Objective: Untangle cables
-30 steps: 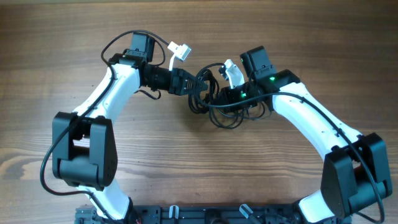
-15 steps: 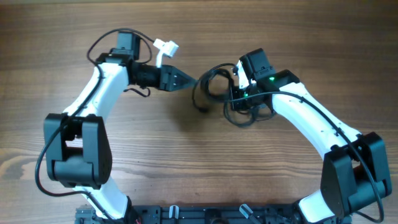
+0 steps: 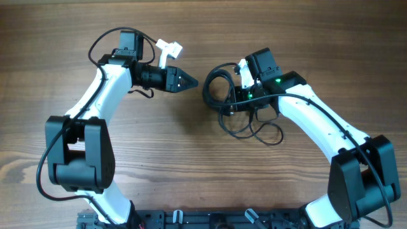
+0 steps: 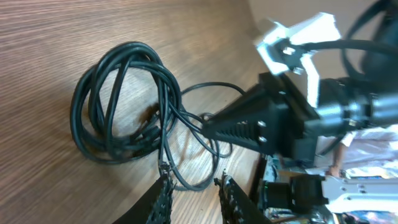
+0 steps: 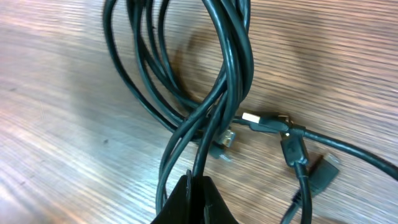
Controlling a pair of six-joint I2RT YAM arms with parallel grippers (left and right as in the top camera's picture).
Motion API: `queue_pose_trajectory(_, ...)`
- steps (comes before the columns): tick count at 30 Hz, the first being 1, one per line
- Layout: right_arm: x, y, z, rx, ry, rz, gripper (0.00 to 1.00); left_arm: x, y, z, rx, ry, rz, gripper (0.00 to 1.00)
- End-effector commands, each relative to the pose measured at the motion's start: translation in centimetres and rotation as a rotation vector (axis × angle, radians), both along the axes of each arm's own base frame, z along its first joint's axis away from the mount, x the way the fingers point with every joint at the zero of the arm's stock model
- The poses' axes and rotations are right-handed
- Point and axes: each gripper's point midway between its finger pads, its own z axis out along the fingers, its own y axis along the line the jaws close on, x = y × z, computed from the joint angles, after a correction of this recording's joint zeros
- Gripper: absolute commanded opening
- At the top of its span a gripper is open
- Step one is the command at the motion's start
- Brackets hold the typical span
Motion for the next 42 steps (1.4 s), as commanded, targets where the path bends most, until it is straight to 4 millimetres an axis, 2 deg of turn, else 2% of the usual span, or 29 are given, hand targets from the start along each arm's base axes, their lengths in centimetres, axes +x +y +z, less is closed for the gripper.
queue_pose_trajectory(1, -0.9, 2.0, 0.5, 0.109, 0.017, 0.110, 0.04, 0.9, -0.2, -0.6, 0.100, 0.034, 0.071, 0.31)
queue_pose_trajectory(9, -0.9, 2.8, 1.0, 0.152, 0.005, 0.144, 0.04, 1.2, -1.0, -2.4, 0.238, 0.030, 0.110, 0.33)
queue_pose_trajectory(12, -1.0, 2.8, 1.0, 0.155, 0.006, 0.146, 0.04, 1.5, -0.6, -2.9, 0.281, 0.019, 0.127, 0.33)
queue_pose_trajectory(14, -1.2, 3.1, 1.2, 0.176, 0.012, 0.155, 0.04, 2.1, 0.4, -3.8, 0.355, 0.000, 0.163, 0.34)
queue_pose_trajectory(22, -1.9, 4.5, 2.2, 0.266, -0.002, 0.254, 0.04, 2.4, 0.5, -4.8, 0.364, 0.011, 0.164, 0.38)
queue_pose_trajectory(34, -1.9, 4.5, 2.2, 0.266, -0.002, 0.253, 0.04, 2.6, 0.4, -6.4, 0.368, 0.050, 0.174, 0.40)
queue_pose_trajectory(42, -1.9, 4.4, 2.2, 0.263, 0.007, 0.234, 0.05, 2.5, -0.9, -8.4, 0.427, 0.048, 0.161, 0.42)
